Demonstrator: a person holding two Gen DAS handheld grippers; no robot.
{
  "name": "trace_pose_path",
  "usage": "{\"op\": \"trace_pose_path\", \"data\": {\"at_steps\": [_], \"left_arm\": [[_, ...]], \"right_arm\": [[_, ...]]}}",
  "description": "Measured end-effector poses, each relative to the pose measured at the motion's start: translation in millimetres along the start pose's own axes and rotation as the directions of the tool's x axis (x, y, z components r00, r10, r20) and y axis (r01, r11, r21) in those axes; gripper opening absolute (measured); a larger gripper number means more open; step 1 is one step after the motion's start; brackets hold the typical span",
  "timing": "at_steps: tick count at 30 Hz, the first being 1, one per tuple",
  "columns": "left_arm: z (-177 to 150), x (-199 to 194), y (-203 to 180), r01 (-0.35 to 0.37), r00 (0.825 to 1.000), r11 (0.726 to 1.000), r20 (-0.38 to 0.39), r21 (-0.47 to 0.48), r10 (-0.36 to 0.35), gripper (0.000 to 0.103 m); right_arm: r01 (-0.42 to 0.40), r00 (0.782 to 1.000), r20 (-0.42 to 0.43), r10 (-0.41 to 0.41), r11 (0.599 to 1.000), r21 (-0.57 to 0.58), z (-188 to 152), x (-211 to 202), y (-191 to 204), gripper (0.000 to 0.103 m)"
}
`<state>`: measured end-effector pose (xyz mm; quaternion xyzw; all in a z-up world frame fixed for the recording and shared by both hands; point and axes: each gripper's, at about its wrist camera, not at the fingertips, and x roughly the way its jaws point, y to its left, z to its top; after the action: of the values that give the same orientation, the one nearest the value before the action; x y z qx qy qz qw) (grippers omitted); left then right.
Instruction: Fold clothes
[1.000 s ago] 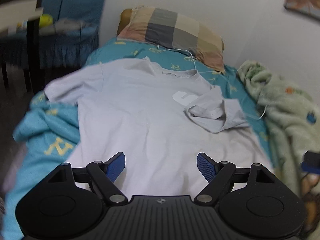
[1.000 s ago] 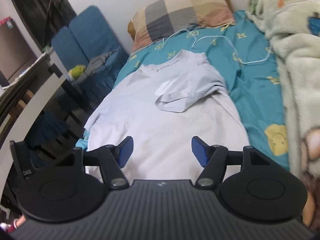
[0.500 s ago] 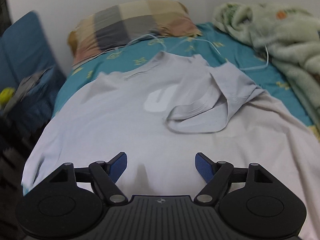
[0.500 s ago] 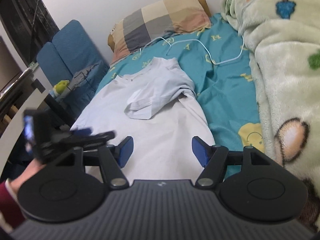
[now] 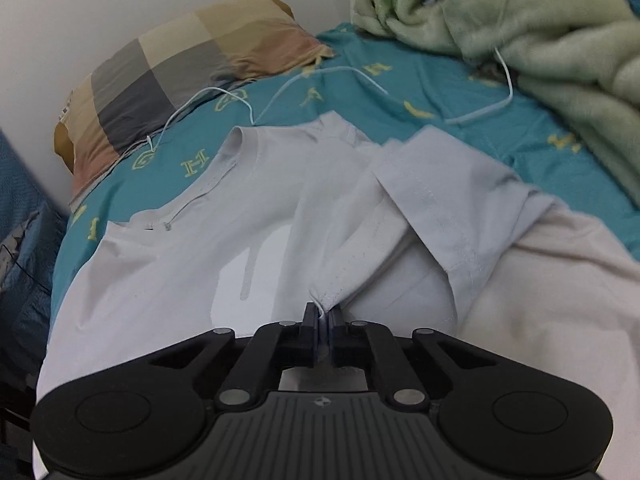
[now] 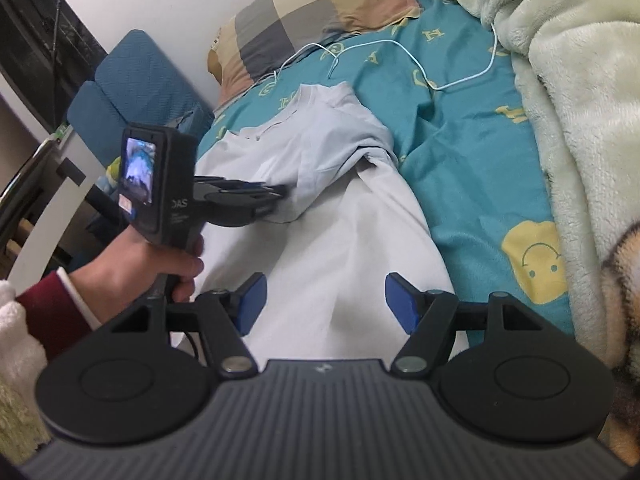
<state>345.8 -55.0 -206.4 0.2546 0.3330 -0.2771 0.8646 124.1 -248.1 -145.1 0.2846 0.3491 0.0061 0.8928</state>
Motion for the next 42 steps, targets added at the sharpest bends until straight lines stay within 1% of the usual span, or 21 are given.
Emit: {"op": "trace_pose_path", "data": {"at_steps": [3,6,8,10,13,15,16,17,21,22,23,25,28,31,34,36,37,38,39,40,42], "left_arm": [[8.9,-15.4,34.6,0.010,0.996,0.989,0.088,-0.147,0.003,0.005],[22.9,-15.8,75.9,-0.023,0.991,0.952,0.120,-0.307,0.063,0.005],[33.5,-6.5,103.1,-0.056,0.986,0.910,0.119,-0.411,0.115,0.005],[39.6,5.7,125.3,-0.089,0.982,0.857,0.099,-0.508,0.161,0.005],[35.5,31.7,149.7,-0.101,0.988,0.774,0.028,-0.625,0.151,0.008],[23.8,44.6,159.4,-0.072,0.995,0.719,0.005,-0.691,0.104,0.017],[16.1,46.8,162.1,-0.057,0.996,0.694,0.004,-0.718,0.085,0.026],[10.3,46.2,164.0,-0.046,0.998,0.679,0.002,-0.732,0.070,0.039],[-13.1,31.3,167.2,0.009,1.000,0.635,0.021,-0.772,0.012,0.054],[-20.0,24.1,166.7,0.028,0.999,0.624,0.035,-0.781,-0.001,0.062],[-27.2,15.5,165.9,0.041,0.999,0.607,0.044,-0.794,-0.009,0.066],[-44.0,-2.5,162.9,0.078,0.997,0.548,0.072,-0.833,-0.033,0.070],[-70.7,-23.2,150.7,0.137,0.989,0.418,0.100,-0.898,-0.111,0.071],[-86.8,-28.0,129.3,0.188,0.976,0.330,0.138,-0.925,-0.169,0.070],[-92.5,-18.2,107.3,0.200,0.970,0.311,0.141,-0.929,-0.200,0.068],[-91.3,-11.9,97.5,0.208,0.970,0.309,0.154,-0.928,-0.189,0.064],[-89.9,-10.0,94.2,0.217,0.970,0.308,0.168,-0.926,-0.178,0.059],[-88.1,-7.6,93.4,0.239,0.964,0.297,0.188,-0.924,-0.189,0.040],[-86.1,-5.1,93.4,0.265,0.955,0.283,0.211,-0.922,-0.206,0.026],[-83.2,-6.0,94.0,0.277,0.952,0.278,0.223,-0.920,-0.211,0.003],[-76.8,-9.9,95.5,0.292,0.947,0.274,0.238,-0.916,-0.214,0.002]], "right_arm": [[-0.002,1.000,0.002,0.002,0.999,0.032,-2.6,-3.5,-2.5,0.069],[-0.005,1.000,0.009,0.004,0.999,0.047,-2.5,-3.7,-2.0,0.069],[-0.006,1.000,0.011,0.005,0.999,0.037,-2.5,-2.7,0.3,0.069],[-0.004,1.000,0.009,0.003,1.000,0.030,-3.0,-1.3,1.0,0.069],[0.009,1.000,0.000,-0.009,0.999,0.035,-3.3,2.0,-1.8,0.069],[0.017,1.000,-0.004,-0.017,0.999,0.041,-2.6,4.3,-4.1,0.069],[0.019,1.000,-0.005,-0.019,0.999,0.043,-2.4,5.2,-5.3,0.069],[0.022,1.000,-0.006,-0.021,0.999,0.045,-2.0,6.0,-6.2,0.069],[0.021,1.000,-0.004,-0.021,0.998,0.054,-0.4,7.2,-9.5,0.069],[0.020,1.000,-0.003,-0.020,0.998,0.055,0.1,7.2,-9.9,0.069],[0.020,1.000,-0.001,-0.020,0.998,0.056,0.6,6.7,-10.1,0.069],[0.020,1.000,0.009,-0.021,0.998,0.062,1.6,3.9,-10.2,0.069],[0.019,0.999,0.027,-0.021,0.997,0.069,2.9,-2.7,-9.3,0.069],[0.011,0.999,0.044,-0.014,0.997,0.070,2.9,-10.0,-7.7,0.069],[0.012,0.999,0.051,-0.016,0.998,0.065,1.6,-13.7,-6.3,0.069],[0.019,0.999,0.050,-0.022,0.998,0.062,1.3,-13.0,-7.2,0.069],[0.023,0.998,0.049,-0.026,0.998,0.060,1.2,-12.4,-7.8,0.069],[0.026,0.999,0.047,-0.029,0.998,0.061,1.3,-11.6,-9.0,0.069],[0.027,0.999,0.044,-0.030,0.998,0.063,1.5,-10.6,-10.3,0.069],[0.027,0.999,0.042,-0.030,0.997,0.066,1.6,-9.5,-11.1,0.069],[0.027,0.999,0.038,-0.030,0.997,0.070,1.6,-7.8,-12.5,0.069]]}}
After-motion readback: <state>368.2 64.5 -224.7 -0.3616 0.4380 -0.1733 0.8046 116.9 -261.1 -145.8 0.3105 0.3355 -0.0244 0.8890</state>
